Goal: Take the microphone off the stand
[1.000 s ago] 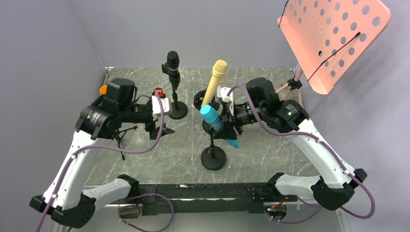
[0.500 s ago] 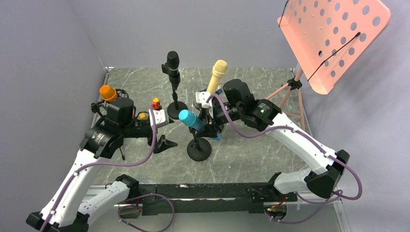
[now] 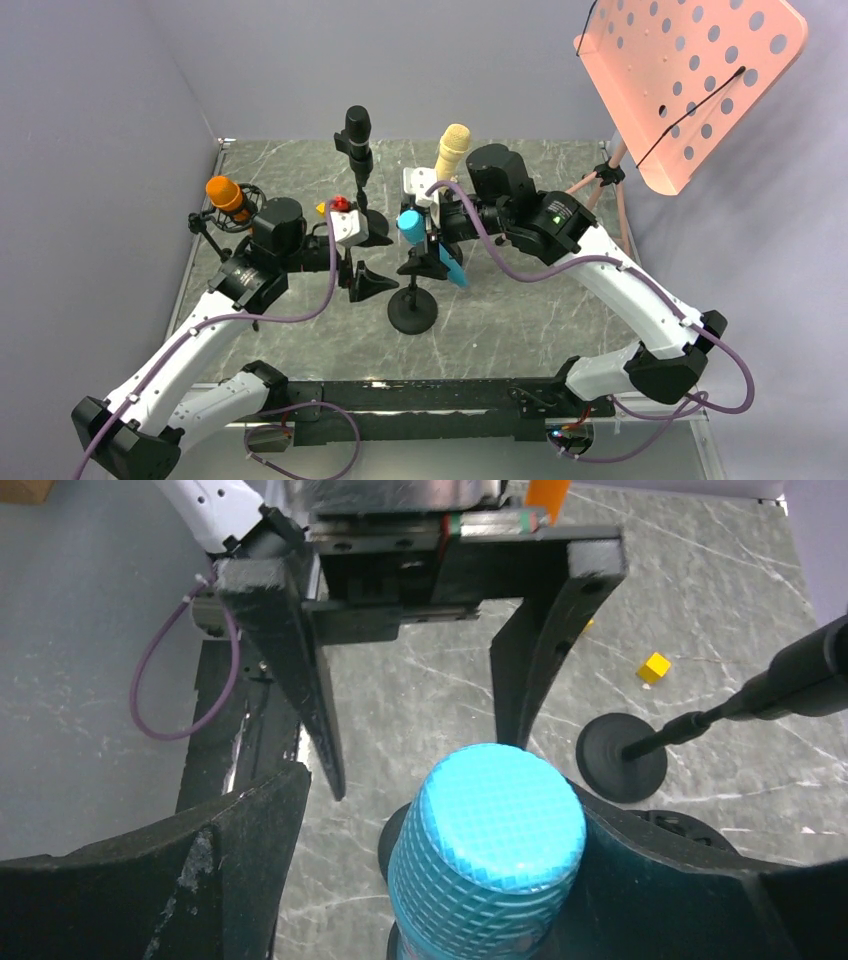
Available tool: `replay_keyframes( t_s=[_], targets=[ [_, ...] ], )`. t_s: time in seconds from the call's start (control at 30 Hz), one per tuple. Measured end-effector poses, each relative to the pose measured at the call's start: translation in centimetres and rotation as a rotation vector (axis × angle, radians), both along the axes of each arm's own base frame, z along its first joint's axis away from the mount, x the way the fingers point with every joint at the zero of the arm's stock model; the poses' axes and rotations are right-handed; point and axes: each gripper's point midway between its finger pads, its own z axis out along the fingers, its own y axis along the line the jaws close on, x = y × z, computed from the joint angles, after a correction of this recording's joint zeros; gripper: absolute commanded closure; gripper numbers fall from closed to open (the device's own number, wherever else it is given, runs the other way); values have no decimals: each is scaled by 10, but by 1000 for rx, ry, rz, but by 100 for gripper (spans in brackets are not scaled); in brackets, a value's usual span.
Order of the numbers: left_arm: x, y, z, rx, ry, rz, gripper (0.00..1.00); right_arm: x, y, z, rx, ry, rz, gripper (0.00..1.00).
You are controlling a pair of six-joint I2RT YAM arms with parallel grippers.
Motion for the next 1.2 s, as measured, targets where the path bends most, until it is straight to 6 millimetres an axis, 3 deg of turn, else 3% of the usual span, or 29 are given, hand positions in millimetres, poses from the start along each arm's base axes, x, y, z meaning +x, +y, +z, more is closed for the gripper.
replay_keyframes(
  t_s=[0.2, 0.53, 0.7, 0.93, 1.03, 1.07, 1.1, 1.2],
  targets=[
    [-10, -16, -1, -50, 1, -63, 16, 5, -1, 7, -15, 20, -46, 19],
    [-2, -40, -1, -120, 105, -65, 30, 10, -12, -14, -111, 87, -134, 15],
    [9, -46, -6, -126, 129, -38, 38, 18, -22, -22, -153, 112, -205, 30],
    [14, -50, -4, -143, 129, -33, 75, 22, -26, -20, -150, 108, -229, 59],
    [15, -52, -4, -145, 102, -52, 95, 25, -27, -20, -150, 100, -239, 82],
    [14, -52, -3, -144, 91, -58, 99, 26, -28, -20, -149, 98, -242, 94],
    [14, -52, -4, -143, 87, -60, 100, 27, -28, -20, -149, 98, -244, 100],
    [13, -52, -4, -142, 81, -66, 100, 30, -32, -19, -155, 97, -260, 100]
  ],
)
